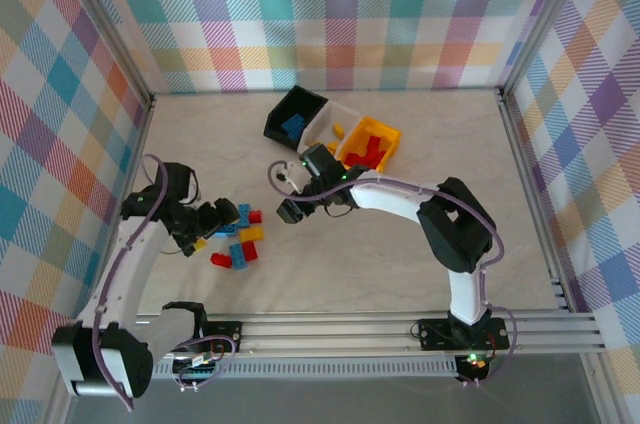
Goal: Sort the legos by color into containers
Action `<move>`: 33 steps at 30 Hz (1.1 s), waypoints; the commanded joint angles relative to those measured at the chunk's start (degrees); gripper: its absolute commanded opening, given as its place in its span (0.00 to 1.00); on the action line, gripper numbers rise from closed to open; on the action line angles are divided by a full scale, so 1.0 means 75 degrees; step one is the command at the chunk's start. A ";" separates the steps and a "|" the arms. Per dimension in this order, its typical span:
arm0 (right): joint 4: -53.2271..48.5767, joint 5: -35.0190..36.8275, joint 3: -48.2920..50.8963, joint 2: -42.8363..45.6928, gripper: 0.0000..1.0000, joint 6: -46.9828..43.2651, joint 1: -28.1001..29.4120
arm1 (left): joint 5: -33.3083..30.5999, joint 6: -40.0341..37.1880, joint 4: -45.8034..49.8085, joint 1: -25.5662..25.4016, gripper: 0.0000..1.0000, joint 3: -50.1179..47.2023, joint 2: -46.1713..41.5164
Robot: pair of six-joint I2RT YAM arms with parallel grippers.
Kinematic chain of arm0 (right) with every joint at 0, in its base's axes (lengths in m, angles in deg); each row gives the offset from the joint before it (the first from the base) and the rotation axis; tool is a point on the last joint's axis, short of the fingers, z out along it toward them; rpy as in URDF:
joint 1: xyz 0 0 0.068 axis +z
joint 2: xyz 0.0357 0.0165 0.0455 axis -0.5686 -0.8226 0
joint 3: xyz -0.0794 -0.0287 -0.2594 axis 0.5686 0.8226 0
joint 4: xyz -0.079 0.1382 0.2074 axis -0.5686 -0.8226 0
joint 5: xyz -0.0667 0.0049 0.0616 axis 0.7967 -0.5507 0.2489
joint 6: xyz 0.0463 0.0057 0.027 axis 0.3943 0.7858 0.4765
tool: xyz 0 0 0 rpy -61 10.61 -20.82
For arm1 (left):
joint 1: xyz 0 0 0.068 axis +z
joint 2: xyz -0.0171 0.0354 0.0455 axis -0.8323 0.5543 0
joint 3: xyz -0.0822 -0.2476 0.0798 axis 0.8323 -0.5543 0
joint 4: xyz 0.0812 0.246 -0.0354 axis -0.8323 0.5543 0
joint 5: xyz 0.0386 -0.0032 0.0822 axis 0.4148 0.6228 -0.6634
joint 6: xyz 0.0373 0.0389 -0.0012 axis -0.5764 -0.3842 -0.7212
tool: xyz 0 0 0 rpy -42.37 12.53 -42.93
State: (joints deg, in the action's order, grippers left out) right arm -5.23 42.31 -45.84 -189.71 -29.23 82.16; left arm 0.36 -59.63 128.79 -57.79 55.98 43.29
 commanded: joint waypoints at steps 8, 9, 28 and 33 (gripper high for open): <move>-0.0254 -0.0454 0.0715 0.1455 0.60 0.1528 0.0088 | 0.0819 0.0207 -0.2189 -0.0111 0.93 -0.0710 0.1415; -0.0269 -0.0391 0.0796 0.1564 0.60 0.1494 0.0088 | 0.0817 0.0169 -0.2298 -0.0124 0.93 -0.0695 0.1581; -0.0432 0.0254 0.1398 0.2306 0.60 0.1603 0.0018 | 0.0531 0.0070 -0.3395 -0.0950 0.93 -0.0146 0.3886; -0.0377 0.0403 0.1698 0.2636 0.60 0.1765 -0.0180 | 0.0631 0.0401 -0.3544 -0.1557 0.93 0.0379 0.4330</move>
State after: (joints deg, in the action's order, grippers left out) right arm -7.97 44.34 -34.72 -172.42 -17.36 82.01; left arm 3.79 -57.82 105.33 -66.45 55.82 74.15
